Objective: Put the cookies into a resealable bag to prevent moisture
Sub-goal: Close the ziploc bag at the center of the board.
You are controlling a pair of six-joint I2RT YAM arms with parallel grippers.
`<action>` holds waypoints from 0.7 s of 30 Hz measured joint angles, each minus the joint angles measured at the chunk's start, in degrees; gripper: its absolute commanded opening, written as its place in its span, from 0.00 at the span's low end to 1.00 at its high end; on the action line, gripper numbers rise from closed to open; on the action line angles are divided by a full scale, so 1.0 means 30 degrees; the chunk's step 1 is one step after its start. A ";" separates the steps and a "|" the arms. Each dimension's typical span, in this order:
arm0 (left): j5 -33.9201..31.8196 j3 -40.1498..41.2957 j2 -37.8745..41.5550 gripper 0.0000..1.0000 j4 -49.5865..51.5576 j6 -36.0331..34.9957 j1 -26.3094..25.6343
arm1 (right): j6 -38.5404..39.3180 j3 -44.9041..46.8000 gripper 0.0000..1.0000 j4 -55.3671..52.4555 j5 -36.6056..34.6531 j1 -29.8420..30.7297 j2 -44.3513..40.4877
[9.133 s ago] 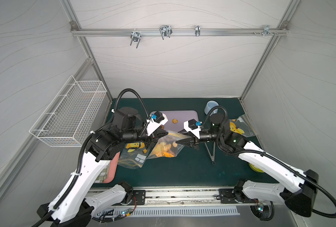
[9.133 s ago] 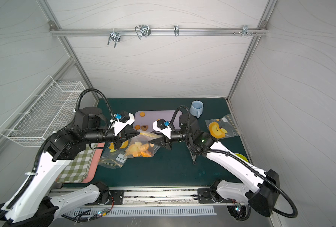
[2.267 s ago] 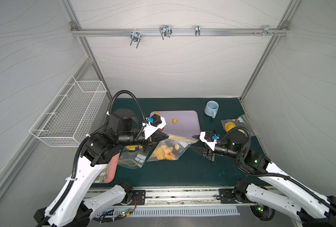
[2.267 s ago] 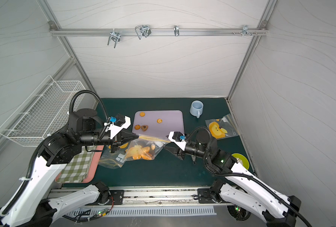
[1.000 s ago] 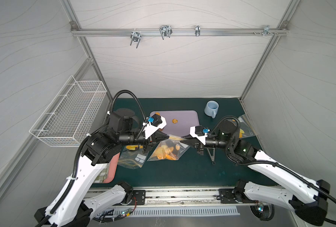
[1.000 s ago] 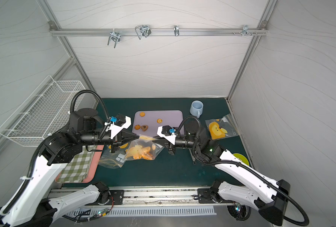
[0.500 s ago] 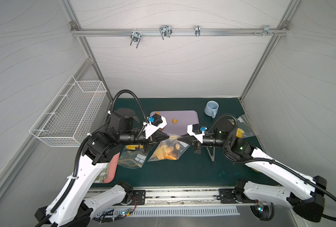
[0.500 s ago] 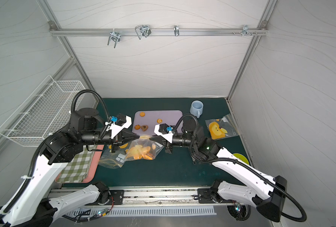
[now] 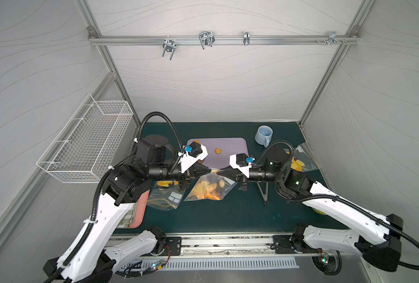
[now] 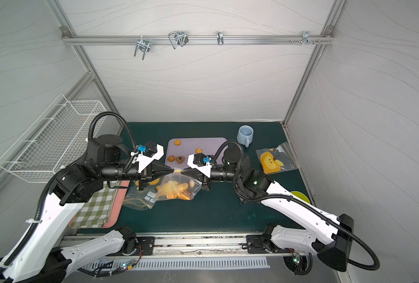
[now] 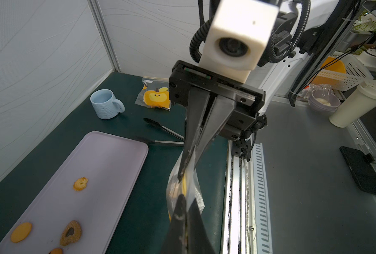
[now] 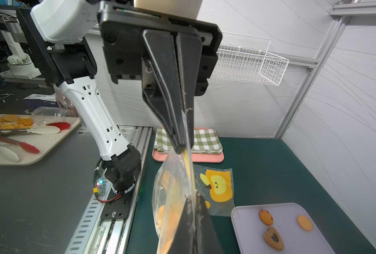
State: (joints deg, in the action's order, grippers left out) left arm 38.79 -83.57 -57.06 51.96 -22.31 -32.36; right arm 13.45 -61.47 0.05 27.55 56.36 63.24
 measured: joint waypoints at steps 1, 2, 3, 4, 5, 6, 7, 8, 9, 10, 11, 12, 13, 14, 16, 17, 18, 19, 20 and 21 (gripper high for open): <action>0.0007 0.0000 -0.0007 0.00 0.0000 0.0000 0.0000 | 0.0044 -0.0029 0.03 0.0051 0.0007 0.0015 0.0036; 0.0007 0.0000 -0.0015 0.00 0.0000 0.0000 0.0000 | 0.0066 -0.0029 0.00 0.0131 -0.0007 0.0036 0.0044; 0.0007 0.0000 -0.0015 0.00 0.0000 0.0000 0.0000 | 0.0058 -0.0036 0.00 0.0175 -0.0029 0.0073 0.0044; 0.0015 0.0000 -0.0015 0.00 -0.0007 0.0000 0.0000 | 0.0007 -0.0051 0.00 0.0146 -0.0022 0.0109 0.0044; 0.0022 0.0000 -0.0015 0.00 0.0000 0.0000 0.0000 | 0.0022 -0.0058 0.05 0.0153 -0.0022 0.0109 0.0051; 0.0022 0.0000 -0.0015 0.00 -0.0007 0.0000 0.0000 | -0.0044 -0.0066 0.39 0.0160 -0.0015 0.0109 0.0066; 0.0015 0.0000 -0.0015 0.00 0.0000 0.0000 0.0007 | 0.0044 -0.0066 0.39 0.0182 -0.0029 0.0109 0.0080; 0.0022 0.0000 -0.0015 0.00 0.0000 0.0000 0.0000 | 0.0051 -0.0066 0.00 0.0204 -0.0022 0.0117 0.0102; 0.0022 0.0000 -0.0015 0.00 0.0000 0.0000 0.0000 | 0.0029 -0.0066 0.00 0.0270 -0.0044 0.0124 0.0138; 0.0029 0.0000 -0.0015 0.00 0.0000 0.0000 0.0000 | 0.0036 -0.0066 0.00 0.0335 -0.0044 0.0153 0.0160; 0.0036 0.0000 -0.0015 0.00 0.0000 0.0007 0.0000 | -0.0015 -0.0109 0.00 0.0277 -0.0036 0.0182 0.0182; 0.0044 0.0000 -0.0015 0.00 0.0000 0.0007 0.0007 | 0.0007 -0.0175 0.05 0.0240 -0.0036 0.0189 0.0240; 0.0044 0.0000 -0.0015 0.00 -0.0007 0.0007 0.0015 | -0.0022 -0.0255 0.36 0.0226 -0.0029 0.0189 0.0306; 0.0073 0.0000 -0.0015 0.00 -0.0007 0.0007 0.0015 | 0.0007 -0.0350 0.46 0.0226 -0.0022 0.0189 0.0393; 0.0095 0.0000 -0.0022 0.00 0.0000 0.0007 0.0015 | 0.0066 -0.0437 0.00 0.0357 -0.0022 0.0219 0.0503; 0.0102 0.0000 -0.0029 0.00 -0.0007 0.0007 0.0015 | 0.0015 -0.0466 0.00 0.0393 -0.0036 0.0226 0.0525; 0.0102 0.0000 -0.0029 0.00 -0.0007 0.0007 0.0015 | 0.0022 -0.0517 0.00 0.0401 -0.0022 0.0240 0.0554; 0.0124 0.0000 -0.0029 0.00 -0.0022 0.0015 0.0015 | 0.0051 -0.0612 0.00 0.0321 -0.0022 0.0255 0.0597; 0.0160 0.0000 -0.0022 0.00 -0.0022 0.0015 0.0015 | -0.0058 -0.0729 0.21 0.0262 -0.0022 0.0255 0.0699; 0.0153 0.0000 -0.0015 0.00 -0.0044 0.0015 0.0022 | -0.0022 -0.0823 0.28 0.0277 -0.0022 0.0255 0.0809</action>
State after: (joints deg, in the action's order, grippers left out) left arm 39.24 -83.57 -57.10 51.83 -22.26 -32.29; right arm 13.39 -63.94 0.89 27.49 57.12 65.67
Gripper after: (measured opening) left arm 0.057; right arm 0.087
